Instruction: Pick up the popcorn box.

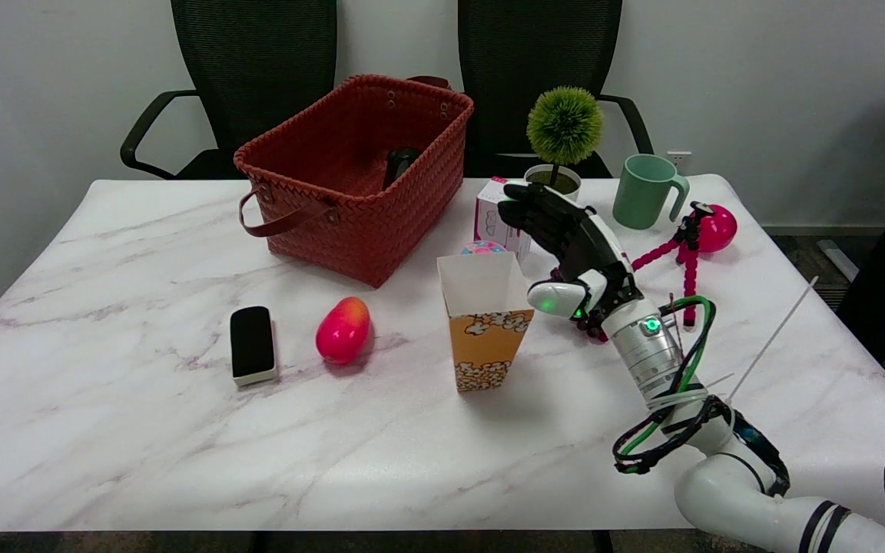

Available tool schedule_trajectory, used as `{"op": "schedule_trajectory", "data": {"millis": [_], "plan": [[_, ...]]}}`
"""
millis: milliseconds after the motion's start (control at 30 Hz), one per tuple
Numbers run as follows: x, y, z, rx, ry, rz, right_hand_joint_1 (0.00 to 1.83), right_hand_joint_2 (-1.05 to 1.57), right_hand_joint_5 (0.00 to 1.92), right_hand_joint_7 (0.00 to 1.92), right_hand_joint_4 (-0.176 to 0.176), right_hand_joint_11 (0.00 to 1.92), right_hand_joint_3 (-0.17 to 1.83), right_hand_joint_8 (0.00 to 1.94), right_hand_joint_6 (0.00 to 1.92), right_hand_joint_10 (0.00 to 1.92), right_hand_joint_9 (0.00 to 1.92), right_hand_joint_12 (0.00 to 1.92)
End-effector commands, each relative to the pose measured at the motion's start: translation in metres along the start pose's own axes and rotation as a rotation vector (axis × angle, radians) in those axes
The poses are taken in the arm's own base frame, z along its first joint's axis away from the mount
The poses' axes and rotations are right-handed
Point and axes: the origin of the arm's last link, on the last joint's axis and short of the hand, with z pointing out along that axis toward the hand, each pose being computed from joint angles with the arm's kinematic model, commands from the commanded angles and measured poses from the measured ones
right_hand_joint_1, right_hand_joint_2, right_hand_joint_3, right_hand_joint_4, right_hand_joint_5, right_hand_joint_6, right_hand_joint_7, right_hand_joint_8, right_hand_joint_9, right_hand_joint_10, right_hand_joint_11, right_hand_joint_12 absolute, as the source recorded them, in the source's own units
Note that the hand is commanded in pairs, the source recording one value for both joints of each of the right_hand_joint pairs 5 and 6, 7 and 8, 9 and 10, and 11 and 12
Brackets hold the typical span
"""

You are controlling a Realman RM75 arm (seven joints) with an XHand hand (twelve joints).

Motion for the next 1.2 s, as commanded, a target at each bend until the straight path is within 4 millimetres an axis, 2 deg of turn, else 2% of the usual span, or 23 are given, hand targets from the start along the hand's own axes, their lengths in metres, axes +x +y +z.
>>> {"op": "schedule_trajectory", "data": {"millis": [33, 300, 533, 700, 967, 1200], "plan": [[0.004, 0.025, -0.006, -0.078, -0.009, 0.023, 1.1, -0.31, 0.47, 0.58, 0.0, 0.39, 0.66, 0.58, 0.47, 0.47, 0.47, 0.39], [0.011, 0.025, -0.01, -0.046, 0.012, 0.042, 1.11, -0.31, 0.41, 0.57, 0.0, 0.39, 0.66, 0.57, 0.41, 0.47, 0.47, 0.39], [0.004, 0.022, -0.01, -0.033, -0.016, 0.042, 1.11, -0.31, 0.39, 0.56, 0.0, 0.39, 0.66, 0.56, 0.39, 0.47, 0.47, 0.39], [0.0, 0.03, -0.018, -0.045, -0.036, 0.034, 1.14, -0.27, 0.4, 0.56, 0.0, 0.4, 0.58, 0.56, 0.4, 0.47, 0.47, 0.4], [-0.004, 0.03, -0.023, -0.026, -0.055, 0.029, 1.2, -0.31, 0.36, 0.55, 0.0, 0.39, 0.61, 0.55, 0.36, 0.46, 0.46, 0.39], [-0.007, 0.031, -0.023, -0.033, -0.092, -0.007, 1.26, -0.29, 0.24, 0.53, 0.0, 0.38, 0.58, 0.53, 0.24, 0.43, 0.43, 0.38]]}}
